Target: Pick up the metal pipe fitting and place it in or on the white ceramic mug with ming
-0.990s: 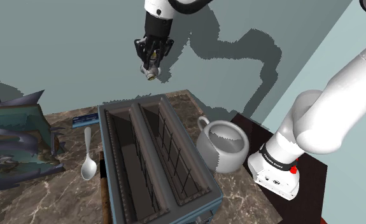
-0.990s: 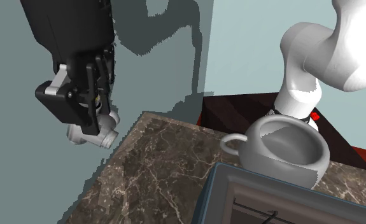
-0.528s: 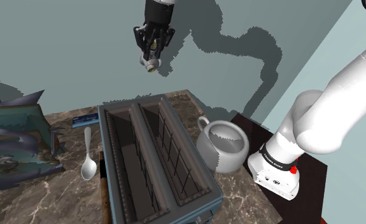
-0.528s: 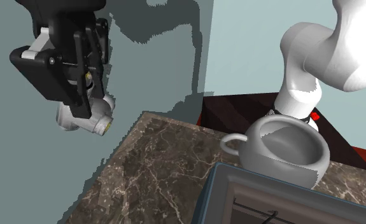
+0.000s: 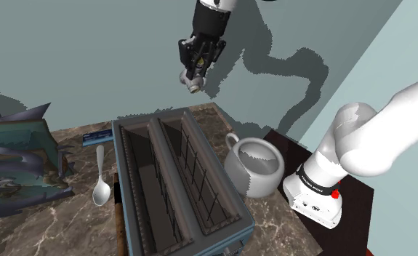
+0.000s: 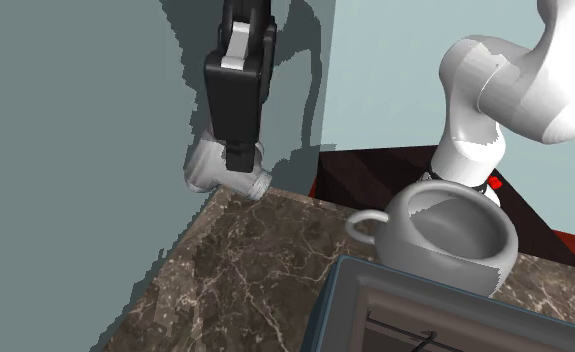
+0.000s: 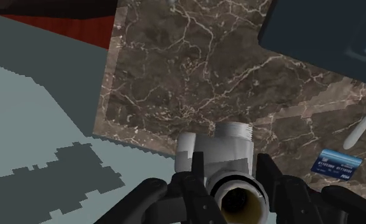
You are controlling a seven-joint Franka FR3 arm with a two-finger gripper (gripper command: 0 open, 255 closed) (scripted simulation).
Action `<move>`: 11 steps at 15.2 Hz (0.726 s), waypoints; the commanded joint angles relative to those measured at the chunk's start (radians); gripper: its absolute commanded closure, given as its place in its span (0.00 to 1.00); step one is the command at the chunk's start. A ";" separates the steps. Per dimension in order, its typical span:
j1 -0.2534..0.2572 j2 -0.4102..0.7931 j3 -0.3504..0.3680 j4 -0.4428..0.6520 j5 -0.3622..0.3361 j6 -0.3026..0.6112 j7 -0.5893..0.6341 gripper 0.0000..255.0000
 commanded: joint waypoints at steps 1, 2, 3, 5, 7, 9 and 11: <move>0.013 -0.074 0.009 -0.054 0.013 -0.018 0.015 1.00; 0.020 -0.111 0.012 -0.081 0.020 -0.028 0.021 1.00; 0.028 -0.149 0.016 -0.107 0.027 -0.039 0.028 1.00; 0.044 -0.224 0.025 -0.155 0.042 -0.065 0.044 1.00; 0.061 -0.299 0.034 -0.199 0.057 -0.095 0.062 1.00; 0.081 -0.373 0.045 -0.237 0.072 -0.129 0.081 1.00; 0.101 -0.447 0.056 -0.271 0.088 -0.168 0.103 1.00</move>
